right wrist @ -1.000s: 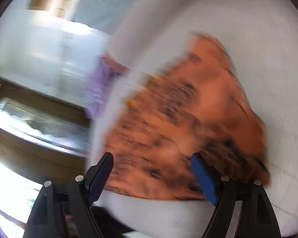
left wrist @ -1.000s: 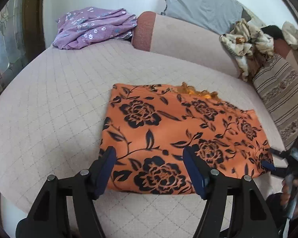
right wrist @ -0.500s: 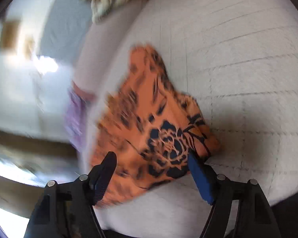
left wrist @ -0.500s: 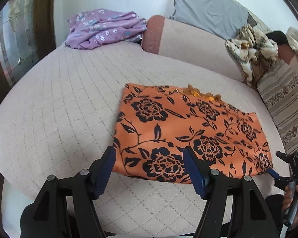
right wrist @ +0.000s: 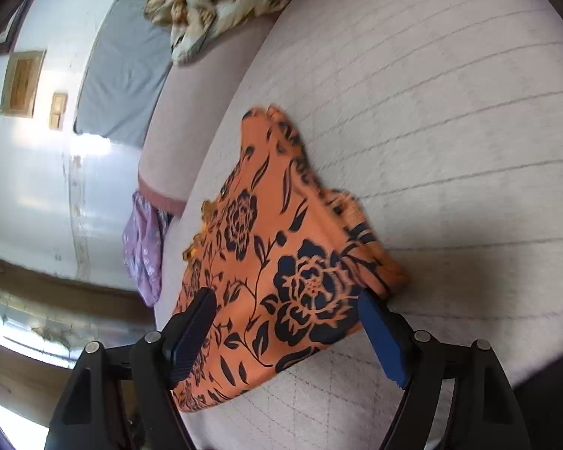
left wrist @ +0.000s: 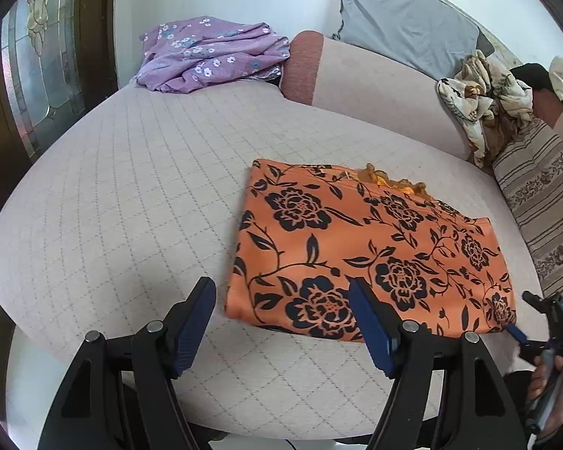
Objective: Fold small clothes
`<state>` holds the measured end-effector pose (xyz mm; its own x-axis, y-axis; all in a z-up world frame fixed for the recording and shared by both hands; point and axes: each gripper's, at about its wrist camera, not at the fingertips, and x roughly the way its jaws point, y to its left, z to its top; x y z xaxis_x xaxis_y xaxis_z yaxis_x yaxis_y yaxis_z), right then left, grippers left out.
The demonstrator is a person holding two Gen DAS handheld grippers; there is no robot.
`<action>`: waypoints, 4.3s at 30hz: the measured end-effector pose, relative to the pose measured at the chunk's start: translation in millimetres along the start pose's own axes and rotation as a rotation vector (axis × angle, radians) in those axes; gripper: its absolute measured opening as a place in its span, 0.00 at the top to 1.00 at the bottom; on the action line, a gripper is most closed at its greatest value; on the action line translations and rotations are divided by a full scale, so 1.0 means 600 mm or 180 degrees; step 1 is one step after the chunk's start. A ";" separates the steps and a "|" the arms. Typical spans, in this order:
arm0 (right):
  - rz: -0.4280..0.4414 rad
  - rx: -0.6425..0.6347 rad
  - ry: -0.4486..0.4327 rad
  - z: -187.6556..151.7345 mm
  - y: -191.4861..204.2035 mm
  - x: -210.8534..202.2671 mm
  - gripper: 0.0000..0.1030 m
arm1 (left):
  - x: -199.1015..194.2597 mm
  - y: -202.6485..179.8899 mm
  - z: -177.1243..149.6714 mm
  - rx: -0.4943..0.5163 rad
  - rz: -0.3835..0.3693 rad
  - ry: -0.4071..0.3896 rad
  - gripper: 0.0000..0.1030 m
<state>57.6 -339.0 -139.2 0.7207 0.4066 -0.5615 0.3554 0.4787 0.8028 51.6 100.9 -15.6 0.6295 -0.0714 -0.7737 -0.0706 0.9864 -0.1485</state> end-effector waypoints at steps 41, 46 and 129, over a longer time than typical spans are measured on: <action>-0.0185 -0.0751 0.0332 0.146 0.074 0.075 0.20 | 0.129 -0.115 0.007 0.0505 -0.0005 0.0221 0.28; -0.0158 -0.0951 0.0426 0.173 0.092 0.119 0.21 | 0.165 -0.150 0.002 0.0683 -0.0010 0.0319 0.28; -0.0340 -0.1074 0.0322 -0.025 0.140 0.048 0.27 | 0.130 -0.116 -0.032 0.0496 -0.0184 0.0162 0.18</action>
<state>99.1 -275.5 -91.1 0.6217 0.4073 -0.6690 0.1970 0.7453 0.6369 90.6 23.9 -77.5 0.5888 -0.1322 -0.7974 0.0880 0.9912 -0.0994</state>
